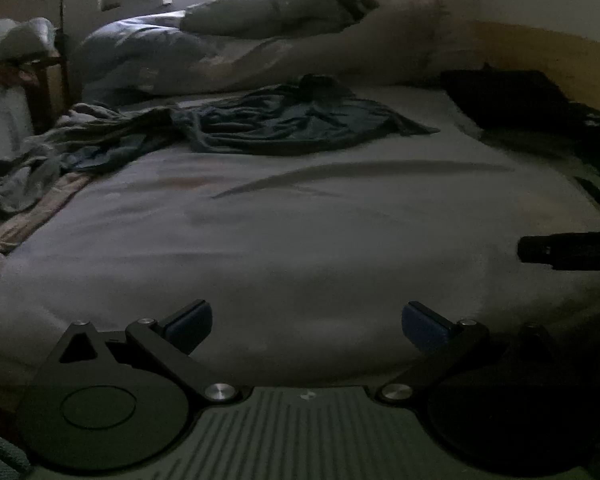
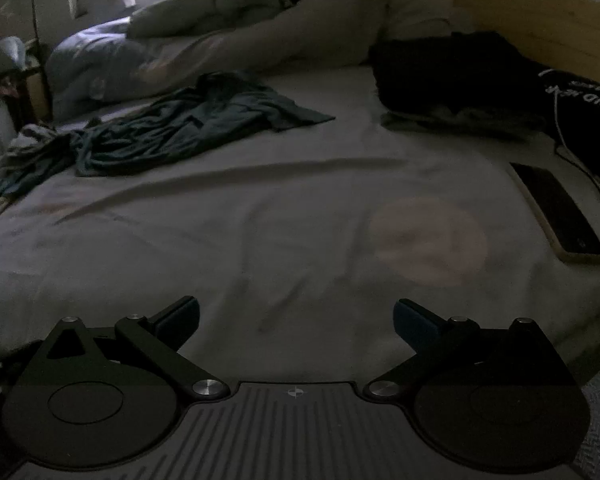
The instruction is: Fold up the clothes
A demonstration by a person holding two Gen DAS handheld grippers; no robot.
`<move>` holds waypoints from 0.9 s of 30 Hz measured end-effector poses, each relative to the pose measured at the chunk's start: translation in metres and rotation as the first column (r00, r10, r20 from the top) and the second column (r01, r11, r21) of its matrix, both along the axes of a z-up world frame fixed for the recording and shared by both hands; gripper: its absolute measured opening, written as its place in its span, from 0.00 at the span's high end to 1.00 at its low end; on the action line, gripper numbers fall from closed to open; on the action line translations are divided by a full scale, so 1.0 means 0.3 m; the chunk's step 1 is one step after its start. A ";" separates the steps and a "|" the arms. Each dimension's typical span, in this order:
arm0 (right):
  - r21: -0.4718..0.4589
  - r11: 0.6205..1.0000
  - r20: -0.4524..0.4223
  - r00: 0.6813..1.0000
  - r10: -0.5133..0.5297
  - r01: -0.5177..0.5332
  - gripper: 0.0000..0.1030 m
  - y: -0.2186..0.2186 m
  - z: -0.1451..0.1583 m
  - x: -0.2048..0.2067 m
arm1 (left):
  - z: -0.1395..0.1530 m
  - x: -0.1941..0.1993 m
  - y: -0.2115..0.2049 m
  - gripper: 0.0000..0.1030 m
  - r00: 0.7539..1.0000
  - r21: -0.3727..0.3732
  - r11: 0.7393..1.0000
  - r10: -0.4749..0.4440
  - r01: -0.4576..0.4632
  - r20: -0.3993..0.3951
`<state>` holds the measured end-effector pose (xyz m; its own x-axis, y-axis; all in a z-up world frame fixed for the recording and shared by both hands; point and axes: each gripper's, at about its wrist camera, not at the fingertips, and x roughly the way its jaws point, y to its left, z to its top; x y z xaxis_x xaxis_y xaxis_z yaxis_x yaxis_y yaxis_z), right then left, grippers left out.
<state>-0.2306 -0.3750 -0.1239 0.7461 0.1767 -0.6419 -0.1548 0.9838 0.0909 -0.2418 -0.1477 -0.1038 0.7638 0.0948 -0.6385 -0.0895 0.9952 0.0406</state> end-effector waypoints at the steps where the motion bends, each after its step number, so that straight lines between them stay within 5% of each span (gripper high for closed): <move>1: -0.008 1.000 0.003 1.000 0.007 -0.006 0.00 0.005 -0.001 -0.003 | 0.003 -0.002 -0.001 0.00 1.000 0.004 1.000 -0.002 0.002 0.004; 27: -0.117 0.989 0.032 0.995 0.099 -0.095 0.00 0.080 0.005 -0.035 | 0.006 0.004 0.020 0.00 1.000 -0.044 0.999 -0.018 0.019 0.025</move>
<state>-0.2411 -0.3509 -0.1225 0.7531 0.1758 -0.6340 -0.2514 0.9674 -0.0303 -0.2406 -0.1417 -0.1019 0.7807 0.0521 -0.6228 -0.0712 0.9974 -0.0059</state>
